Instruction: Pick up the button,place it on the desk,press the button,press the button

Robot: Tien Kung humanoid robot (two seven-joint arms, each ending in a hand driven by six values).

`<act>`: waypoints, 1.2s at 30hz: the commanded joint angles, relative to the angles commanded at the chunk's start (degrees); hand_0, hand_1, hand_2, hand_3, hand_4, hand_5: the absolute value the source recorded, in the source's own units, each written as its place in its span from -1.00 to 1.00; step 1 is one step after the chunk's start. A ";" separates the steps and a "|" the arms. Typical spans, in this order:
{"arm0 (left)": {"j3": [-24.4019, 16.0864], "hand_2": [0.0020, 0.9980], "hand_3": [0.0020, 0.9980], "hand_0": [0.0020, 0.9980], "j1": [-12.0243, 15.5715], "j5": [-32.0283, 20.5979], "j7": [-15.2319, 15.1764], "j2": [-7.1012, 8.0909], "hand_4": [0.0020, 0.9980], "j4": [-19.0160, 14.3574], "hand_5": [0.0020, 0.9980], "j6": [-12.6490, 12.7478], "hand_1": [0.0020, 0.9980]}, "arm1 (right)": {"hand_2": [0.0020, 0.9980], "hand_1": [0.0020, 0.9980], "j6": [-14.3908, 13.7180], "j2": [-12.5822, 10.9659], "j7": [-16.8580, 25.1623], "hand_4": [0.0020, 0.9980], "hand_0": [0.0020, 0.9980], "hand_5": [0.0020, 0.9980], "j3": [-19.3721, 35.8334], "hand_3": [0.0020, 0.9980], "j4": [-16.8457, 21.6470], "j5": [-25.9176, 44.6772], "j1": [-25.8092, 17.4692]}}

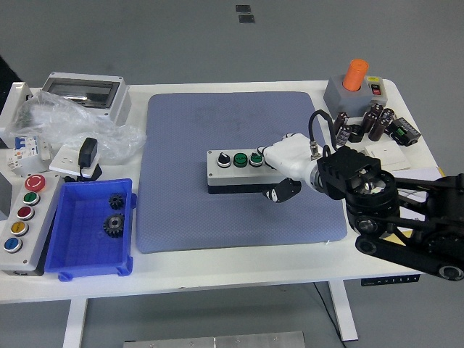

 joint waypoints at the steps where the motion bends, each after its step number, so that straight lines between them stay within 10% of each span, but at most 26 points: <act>1: 0.08 0.21 0.22 0.17 0.02 -0.05 -0.02 0.00 0.12 0.00 -0.11 0.00 0.24 | 0.11 0.04 0.15 -0.22 0.00 0.12 0.54 -0.44 0.02 0.79 -0.05 -0.17 -0.03; 2: 0.13 0.21 0.22 0.17 0.05 -0.10 -0.06 -0.01 0.12 0.00 -0.10 0.01 0.24 | -0.30 -0.14 0.26 -0.46 0.00 -0.25 0.25 -0.71 0.16 0.89 -0.03 -0.34 -0.06; 8: 0.16 0.21 0.22 0.17 0.03 -0.03 -0.20 -0.13 0.12 -0.02 -0.09 -0.01 0.24 | -0.41 -0.24 0.13 -0.96 0.00 -0.42 0.09 -0.95 0.63 0.90 -0.04 -0.67 0.16; 23: 0.27 0.21 0.21 0.17 -0.19 -0.09 -0.57 -0.15 0.12 -0.03 -0.07 -0.15 0.25 | -0.42 -0.31 -0.79 1.40 0.00 -0.43 0.04 -1.00 -2.98 0.89 -6.83 1.48 1.08; 36: -0.21 0.21 0.22 0.17 -0.36 0.08 -1.10 -0.03 0.13 -0.03 -0.07 -0.04 0.25 | -0.42 -0.32 0.33 0.59 0.00 -0.43 0.01 -1.00 -4.26 0.89 -5.32 3.19 1.32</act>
